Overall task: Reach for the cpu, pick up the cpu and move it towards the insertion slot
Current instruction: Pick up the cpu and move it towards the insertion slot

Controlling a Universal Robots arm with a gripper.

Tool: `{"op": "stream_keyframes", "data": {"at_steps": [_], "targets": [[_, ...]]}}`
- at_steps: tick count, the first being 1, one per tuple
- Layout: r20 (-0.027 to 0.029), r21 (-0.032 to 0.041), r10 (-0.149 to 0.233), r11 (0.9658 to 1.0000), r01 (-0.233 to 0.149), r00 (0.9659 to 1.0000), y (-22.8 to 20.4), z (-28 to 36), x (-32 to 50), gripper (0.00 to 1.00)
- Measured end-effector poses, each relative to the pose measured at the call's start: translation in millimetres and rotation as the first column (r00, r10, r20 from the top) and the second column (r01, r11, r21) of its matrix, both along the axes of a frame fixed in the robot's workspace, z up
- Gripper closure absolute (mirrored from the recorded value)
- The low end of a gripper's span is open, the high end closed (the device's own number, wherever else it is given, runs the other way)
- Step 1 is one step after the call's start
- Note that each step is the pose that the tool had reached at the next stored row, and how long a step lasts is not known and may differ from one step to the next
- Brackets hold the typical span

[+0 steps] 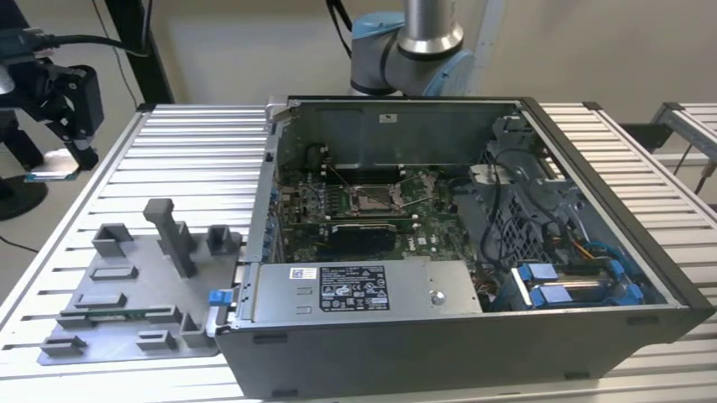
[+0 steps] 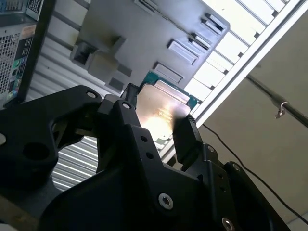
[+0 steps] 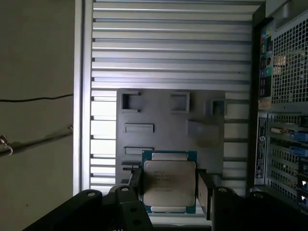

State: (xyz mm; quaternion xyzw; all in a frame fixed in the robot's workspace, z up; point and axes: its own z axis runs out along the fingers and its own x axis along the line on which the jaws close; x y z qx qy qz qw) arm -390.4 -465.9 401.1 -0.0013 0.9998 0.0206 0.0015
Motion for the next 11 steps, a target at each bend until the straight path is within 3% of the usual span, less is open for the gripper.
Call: {"op": "stream_keyframes", "data": {"at_steps": [11], "targets": [[0.0001,0.0001,0.0,1.0,0.0,1.0,-0.1,-0.1,16.1,1.0]]}}
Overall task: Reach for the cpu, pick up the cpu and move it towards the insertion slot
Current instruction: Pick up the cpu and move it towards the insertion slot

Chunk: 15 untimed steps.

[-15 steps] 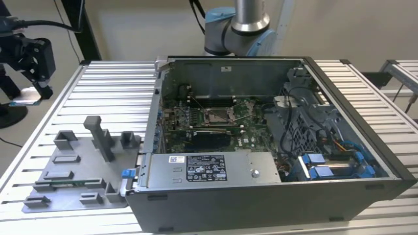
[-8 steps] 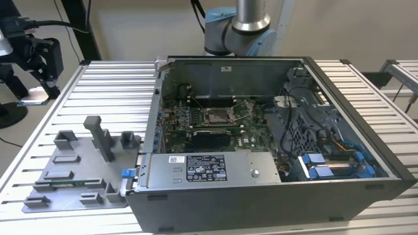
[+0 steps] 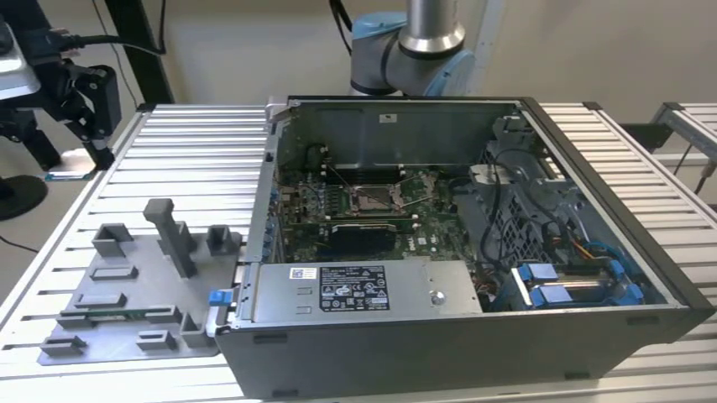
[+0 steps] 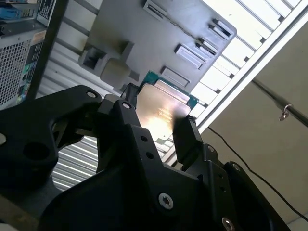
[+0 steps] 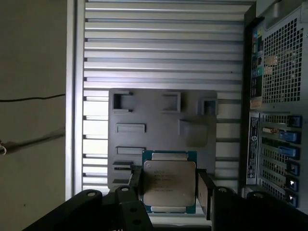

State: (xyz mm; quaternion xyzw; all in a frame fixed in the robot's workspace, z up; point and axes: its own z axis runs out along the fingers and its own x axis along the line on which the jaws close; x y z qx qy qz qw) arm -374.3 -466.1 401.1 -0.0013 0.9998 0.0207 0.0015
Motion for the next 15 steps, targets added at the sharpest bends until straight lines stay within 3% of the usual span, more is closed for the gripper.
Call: {"op": "stream_keyframes", "data": {"at_steps": [15], "targets": [[0.0,0.0,0.0,1.0,0.0,1.0,-0.4,0.0,21.0,1.0]]}}
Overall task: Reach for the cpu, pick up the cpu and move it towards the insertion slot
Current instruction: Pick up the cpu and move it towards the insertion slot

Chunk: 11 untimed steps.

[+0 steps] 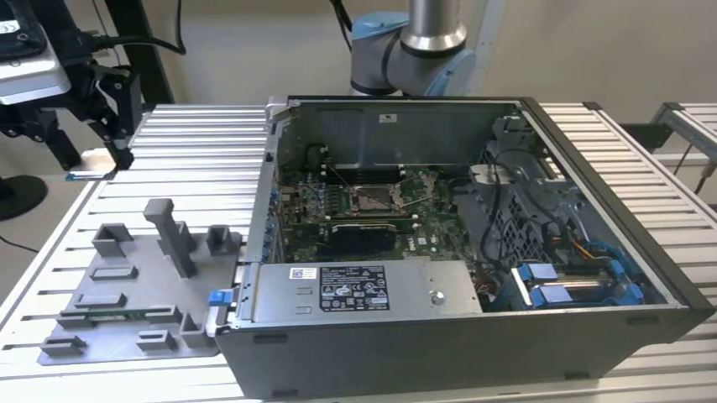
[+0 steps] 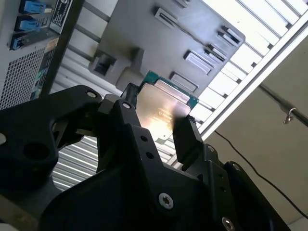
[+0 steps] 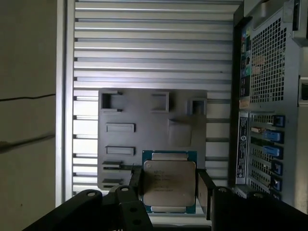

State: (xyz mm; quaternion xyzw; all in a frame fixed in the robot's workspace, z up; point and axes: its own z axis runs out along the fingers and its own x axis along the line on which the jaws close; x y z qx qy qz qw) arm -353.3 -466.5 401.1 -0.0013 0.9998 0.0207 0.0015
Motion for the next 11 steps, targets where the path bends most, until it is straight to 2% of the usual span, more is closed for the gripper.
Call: {"op": "stream_keyframes", "data": {"at_steps": [11], "targets": [[0.0,0.0,0.0,1.0,0.0,1.0,-0.3,0.0,16.0,1.0]]}}
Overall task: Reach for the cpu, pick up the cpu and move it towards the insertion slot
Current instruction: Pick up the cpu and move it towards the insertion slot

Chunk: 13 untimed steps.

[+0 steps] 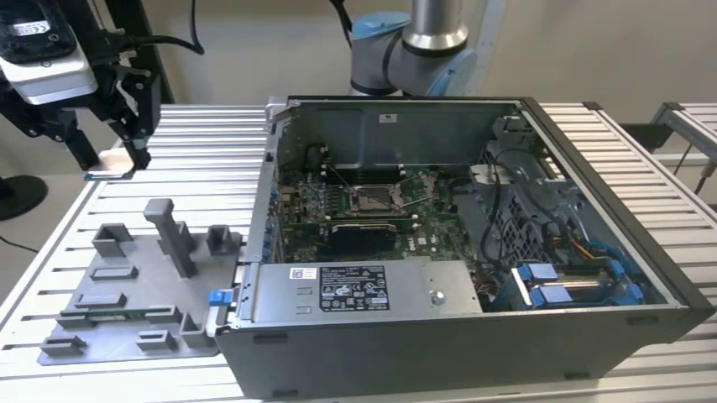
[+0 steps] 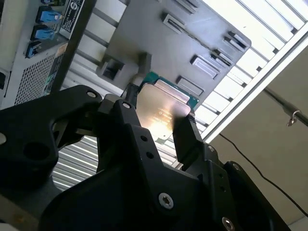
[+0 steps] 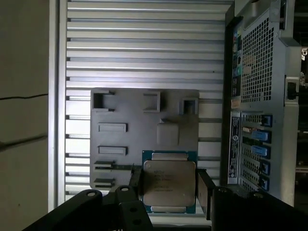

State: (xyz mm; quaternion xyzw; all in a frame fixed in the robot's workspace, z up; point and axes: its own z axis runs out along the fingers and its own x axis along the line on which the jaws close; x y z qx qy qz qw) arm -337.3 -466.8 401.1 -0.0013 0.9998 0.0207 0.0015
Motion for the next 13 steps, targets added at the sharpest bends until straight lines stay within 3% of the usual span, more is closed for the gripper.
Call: {"op": "stream_keyframes", "data": {"at_steps": [9,13], "targets": [[-0.0001,-0.0001,0.0,1.0,0.0,1.0,-0.2,0.0,11.5,1.0],[0.0,0.0,0.0,1.0,0.0,1.0,-0.2,0.0,12.5,1.0]]}}
